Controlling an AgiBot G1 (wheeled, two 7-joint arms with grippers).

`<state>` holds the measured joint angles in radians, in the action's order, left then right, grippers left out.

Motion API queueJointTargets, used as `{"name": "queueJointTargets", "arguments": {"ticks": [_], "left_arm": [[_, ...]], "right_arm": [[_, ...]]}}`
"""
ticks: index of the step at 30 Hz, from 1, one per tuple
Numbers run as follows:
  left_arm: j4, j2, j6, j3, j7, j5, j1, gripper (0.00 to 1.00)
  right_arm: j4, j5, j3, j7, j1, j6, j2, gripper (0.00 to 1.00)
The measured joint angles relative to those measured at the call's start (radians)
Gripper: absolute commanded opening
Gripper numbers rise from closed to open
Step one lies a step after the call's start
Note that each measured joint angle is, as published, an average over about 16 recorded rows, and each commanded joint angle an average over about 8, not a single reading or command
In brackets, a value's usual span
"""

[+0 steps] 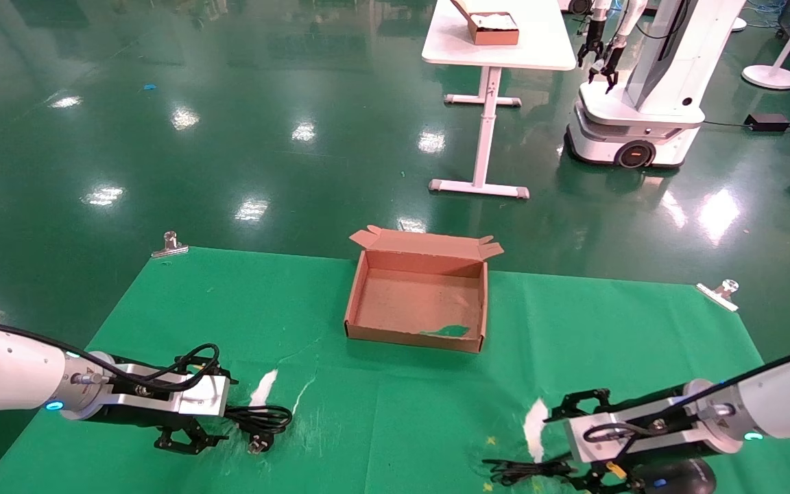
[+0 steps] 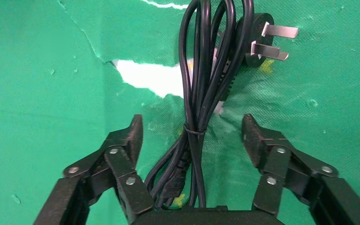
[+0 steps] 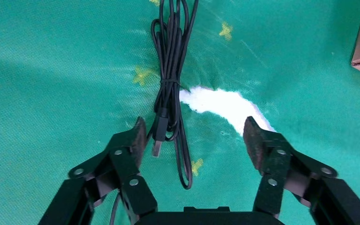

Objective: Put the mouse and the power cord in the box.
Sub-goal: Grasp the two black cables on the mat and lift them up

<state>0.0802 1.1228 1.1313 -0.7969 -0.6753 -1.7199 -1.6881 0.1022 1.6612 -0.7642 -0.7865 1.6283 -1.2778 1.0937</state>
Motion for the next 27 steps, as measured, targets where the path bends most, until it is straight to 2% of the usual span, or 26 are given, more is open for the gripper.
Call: {"name": "queueJointTargets", "arguments": {"ticks": [27], "left_arm": [[-0.011, -0.009, 0.027, 0.01, 0.027, 0.016, -0.007, 0.0]], "right_arm": [[0.0, -0.019, 0.013, 0.012, 0.006, -0.012, -0.015, 0.0]]}}
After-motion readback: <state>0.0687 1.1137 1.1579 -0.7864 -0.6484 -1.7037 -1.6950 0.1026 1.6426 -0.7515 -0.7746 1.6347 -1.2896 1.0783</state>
